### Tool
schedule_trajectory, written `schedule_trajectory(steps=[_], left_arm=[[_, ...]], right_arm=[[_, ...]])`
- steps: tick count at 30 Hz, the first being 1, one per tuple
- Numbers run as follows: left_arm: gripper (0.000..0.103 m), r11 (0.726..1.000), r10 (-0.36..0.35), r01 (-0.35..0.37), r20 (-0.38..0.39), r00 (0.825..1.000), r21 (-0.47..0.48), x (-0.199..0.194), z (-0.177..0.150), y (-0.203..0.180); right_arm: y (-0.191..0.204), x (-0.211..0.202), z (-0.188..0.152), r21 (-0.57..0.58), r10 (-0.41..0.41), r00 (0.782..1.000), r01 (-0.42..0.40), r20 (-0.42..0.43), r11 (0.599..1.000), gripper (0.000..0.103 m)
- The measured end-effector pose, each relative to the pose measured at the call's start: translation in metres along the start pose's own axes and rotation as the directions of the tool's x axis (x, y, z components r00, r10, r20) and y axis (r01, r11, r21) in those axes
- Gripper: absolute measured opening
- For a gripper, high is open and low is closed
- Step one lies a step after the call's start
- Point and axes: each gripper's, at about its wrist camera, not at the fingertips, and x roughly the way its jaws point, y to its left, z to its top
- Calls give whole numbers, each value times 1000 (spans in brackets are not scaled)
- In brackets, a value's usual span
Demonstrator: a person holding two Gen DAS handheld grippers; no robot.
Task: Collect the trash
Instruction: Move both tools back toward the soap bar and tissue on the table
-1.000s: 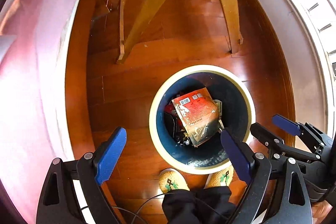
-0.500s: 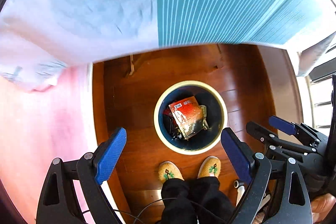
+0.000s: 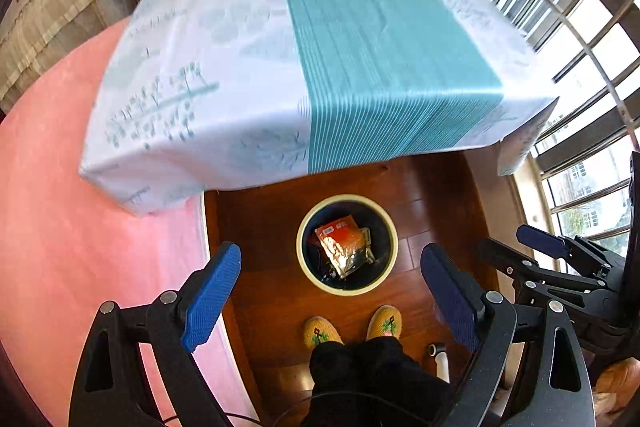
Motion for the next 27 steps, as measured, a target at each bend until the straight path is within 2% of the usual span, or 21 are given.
schedule_trajectory(steps=[7,15,20,27], left_arm=[[93,995,-50,39,113,992,92,-66,34,-10],[93,985,-90,51,237,967,167,-122,81,-18],[93,982,-91,42,265,960,185,-132,113,-20],[93,987,-53,8,279,959,159,-114,178,-26]], right_arm=[[18,-78,24,-14,-12,990,14,142,1000,60],[27,-137,63,-20,-50,954,59,296,998,60],[19,-148,93,0,-42,942,44,333,999,60],[-10,-124,159,3,-13,942,12,335,1000,60]])
